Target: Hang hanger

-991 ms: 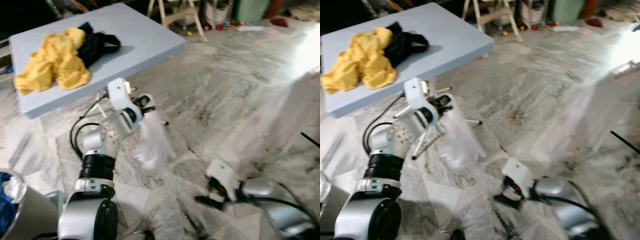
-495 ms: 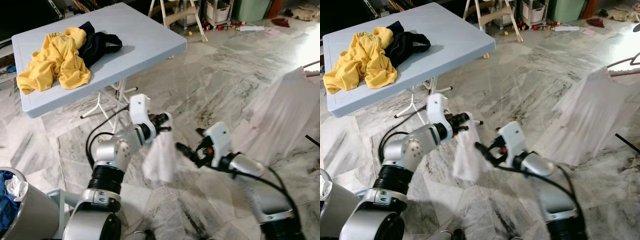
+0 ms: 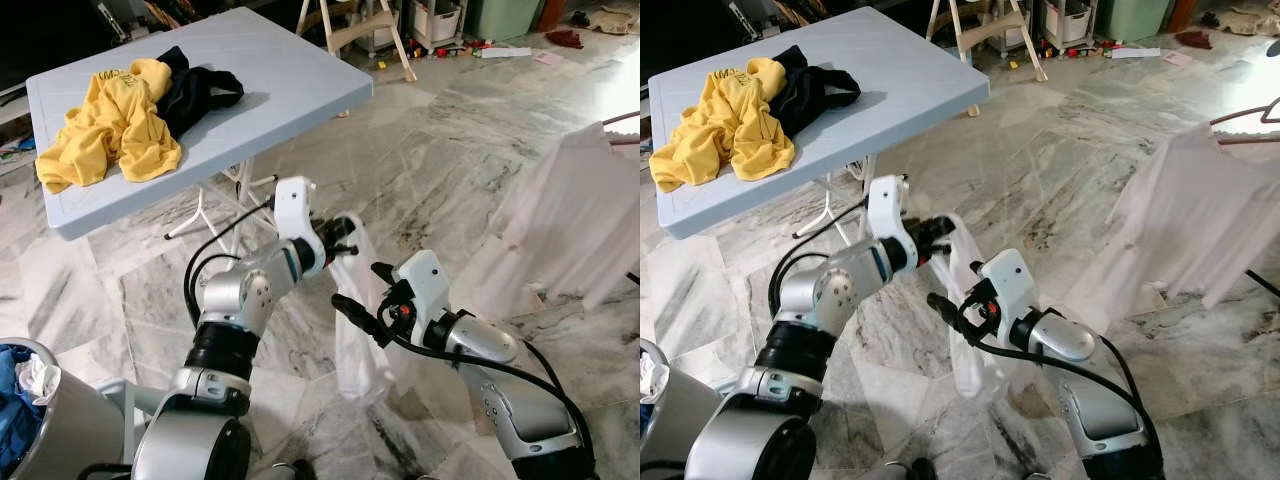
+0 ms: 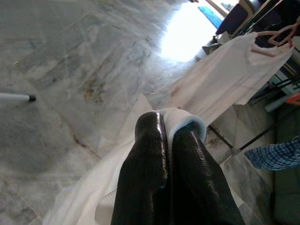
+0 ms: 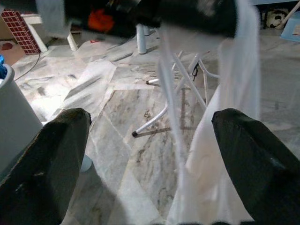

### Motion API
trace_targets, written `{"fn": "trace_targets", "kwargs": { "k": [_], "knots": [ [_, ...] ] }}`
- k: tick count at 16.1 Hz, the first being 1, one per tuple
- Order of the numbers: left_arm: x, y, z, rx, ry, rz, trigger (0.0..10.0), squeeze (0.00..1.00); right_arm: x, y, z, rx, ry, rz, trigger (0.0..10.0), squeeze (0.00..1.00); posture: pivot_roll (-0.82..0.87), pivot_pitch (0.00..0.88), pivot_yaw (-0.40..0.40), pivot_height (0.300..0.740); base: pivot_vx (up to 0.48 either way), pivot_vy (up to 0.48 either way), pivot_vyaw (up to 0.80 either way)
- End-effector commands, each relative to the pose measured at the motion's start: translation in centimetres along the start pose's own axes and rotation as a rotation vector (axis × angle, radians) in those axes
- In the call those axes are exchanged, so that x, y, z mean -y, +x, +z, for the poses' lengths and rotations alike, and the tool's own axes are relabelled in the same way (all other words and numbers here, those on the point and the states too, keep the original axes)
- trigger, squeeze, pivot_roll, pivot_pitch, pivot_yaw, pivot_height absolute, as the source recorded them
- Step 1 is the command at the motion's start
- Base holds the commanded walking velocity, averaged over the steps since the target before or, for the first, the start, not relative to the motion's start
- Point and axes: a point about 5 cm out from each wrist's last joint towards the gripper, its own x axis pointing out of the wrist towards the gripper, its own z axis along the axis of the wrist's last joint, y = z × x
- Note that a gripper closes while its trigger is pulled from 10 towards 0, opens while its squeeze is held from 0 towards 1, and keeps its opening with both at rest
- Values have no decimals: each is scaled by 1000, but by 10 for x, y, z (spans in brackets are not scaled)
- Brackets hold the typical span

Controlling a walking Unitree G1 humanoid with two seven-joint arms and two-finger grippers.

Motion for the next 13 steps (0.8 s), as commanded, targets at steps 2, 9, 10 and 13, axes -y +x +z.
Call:
{"fn": "trace_targets", "kwargs": {
  "k": [2, 9, 10, 13],
  "knots": [
    [9, 3, 9, 19, 8, -23, 10000, 0, -10, 7, -1, 9, 4, 25, 10000, 0, -109, 127, 160, 740, 0, 0, 0],
    [26, 3, 7, 9, -1, -59, 10000, 0, -6, 28, 13, 75, -47, -44, 10000, 0, -95, 122, 153, 740, 0, 0, 0],
    [25, 2, 7, 8, -1, -55, 10000, 0, -4, 27, 15, 80, -51, -45, 10000, 0, -96, 121, 153, 740, 0, 0, 0],
    [23, 1, 8, 6, 2, -50, 10000, 0, 5, 25, 14, 81, -60, -74, 10000, 0, -97, 117, 155, 740, 0, 0, 0]
  ]
}}
